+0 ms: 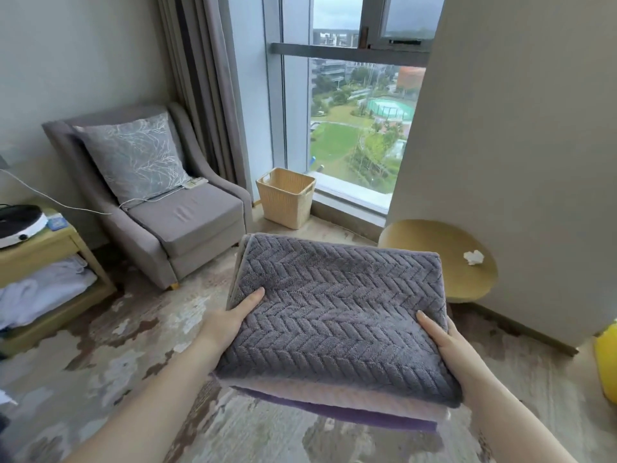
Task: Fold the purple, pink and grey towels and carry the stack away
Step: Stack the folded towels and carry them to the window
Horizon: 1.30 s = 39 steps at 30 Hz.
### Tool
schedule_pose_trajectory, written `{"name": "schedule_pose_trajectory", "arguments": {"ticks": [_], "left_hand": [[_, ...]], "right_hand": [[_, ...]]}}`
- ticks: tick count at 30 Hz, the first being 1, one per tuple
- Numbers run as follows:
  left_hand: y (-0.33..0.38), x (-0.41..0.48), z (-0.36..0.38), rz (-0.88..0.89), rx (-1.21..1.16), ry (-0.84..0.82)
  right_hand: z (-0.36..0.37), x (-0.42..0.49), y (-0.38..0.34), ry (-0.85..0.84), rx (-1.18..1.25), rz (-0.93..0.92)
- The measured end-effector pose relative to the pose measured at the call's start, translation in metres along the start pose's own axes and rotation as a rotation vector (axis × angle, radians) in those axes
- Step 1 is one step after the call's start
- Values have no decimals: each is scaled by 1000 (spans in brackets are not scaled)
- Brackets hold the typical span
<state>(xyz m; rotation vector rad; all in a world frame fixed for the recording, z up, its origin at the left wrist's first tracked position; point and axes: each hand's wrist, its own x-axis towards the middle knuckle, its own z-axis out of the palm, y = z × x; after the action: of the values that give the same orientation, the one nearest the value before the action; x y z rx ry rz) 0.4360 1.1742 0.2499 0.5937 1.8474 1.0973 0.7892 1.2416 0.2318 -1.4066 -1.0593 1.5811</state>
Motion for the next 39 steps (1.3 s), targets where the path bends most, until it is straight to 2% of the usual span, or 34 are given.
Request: {"name": "schedule_pose_trajectory", "arguments": {"ticks": [8,11,17,24,28,34,39], "left_hand": [[107,147,53,86,-41,69],[135,195,55,76,-73,103],[170,319,31,21,-67,146],[270,501,-22,30,29,56],[329,590,-32,67,33,0],[359,717,-21,-21,24,-11],[391,836,0,-70,16,18]], "right_hand": [[18,205,-98,-100,-12,11],[42,267,-131,-145,-32,23],[117,395,-149,-224,7,82],[233,542,-193,-157,15,89],[274,607,-229,-98,60,69],[318,714,-252,-81,100,98],[351,841,-268,-65,120,119]]}}
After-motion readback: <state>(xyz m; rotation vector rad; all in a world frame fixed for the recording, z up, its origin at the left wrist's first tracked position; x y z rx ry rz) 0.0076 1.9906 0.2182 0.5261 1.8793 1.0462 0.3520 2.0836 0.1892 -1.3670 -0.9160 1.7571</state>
